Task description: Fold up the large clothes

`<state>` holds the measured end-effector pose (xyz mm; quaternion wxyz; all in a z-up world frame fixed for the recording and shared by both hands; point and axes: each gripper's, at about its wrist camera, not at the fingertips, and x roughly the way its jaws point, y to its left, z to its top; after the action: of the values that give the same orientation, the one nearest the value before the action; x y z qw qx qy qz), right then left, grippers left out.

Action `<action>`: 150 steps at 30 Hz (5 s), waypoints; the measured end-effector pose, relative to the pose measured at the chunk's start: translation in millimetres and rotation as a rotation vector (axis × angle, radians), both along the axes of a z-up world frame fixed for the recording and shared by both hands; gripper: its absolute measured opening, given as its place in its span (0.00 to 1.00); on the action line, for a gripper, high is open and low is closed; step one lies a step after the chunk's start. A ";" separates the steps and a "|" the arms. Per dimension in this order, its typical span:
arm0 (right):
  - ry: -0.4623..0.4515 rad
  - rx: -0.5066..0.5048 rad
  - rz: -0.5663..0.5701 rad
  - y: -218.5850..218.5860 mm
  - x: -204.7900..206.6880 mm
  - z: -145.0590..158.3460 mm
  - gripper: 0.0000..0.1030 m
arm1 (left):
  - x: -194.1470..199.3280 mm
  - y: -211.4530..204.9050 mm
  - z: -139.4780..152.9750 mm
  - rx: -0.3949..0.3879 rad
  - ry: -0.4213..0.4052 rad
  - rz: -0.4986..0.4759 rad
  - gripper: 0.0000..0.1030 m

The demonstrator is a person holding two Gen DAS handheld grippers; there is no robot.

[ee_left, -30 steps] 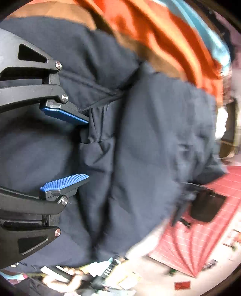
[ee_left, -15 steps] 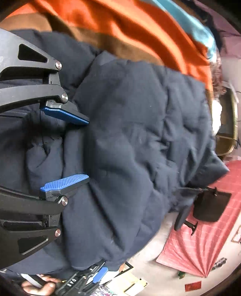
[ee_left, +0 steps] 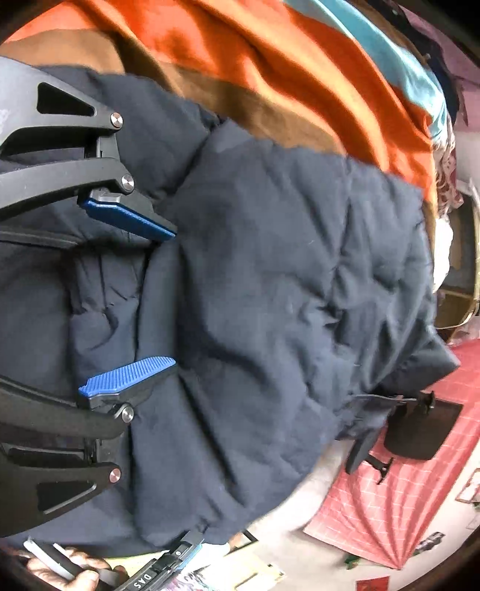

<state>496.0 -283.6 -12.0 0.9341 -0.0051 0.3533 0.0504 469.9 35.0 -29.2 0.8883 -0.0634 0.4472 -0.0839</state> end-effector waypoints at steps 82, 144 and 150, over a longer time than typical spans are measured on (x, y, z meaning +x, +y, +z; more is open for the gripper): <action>-0.205 0.294 0.170 -5.1 5.4 136.2 0.09 | -12.8 -10.1 117.0 -0.131 -0.420 -0.241 0.04; -0.057 0.081 -0.253 -53.6 84.8 7.6 0.31 | 105.5 -1.1 3.5 0.077 -0.445 0.121 0.50; -0.016 0.208 -0.237 -73.3 90.6 -13.2 0.31 | 109.9 -2.3 4.5 0.100 -0.429 0.125 0.50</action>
<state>586.7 -356.9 -25.2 0.9318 0.1328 0.3369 -0.0240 579.8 32.8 -24.7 0.9685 -0.0276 0.2469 -0.0178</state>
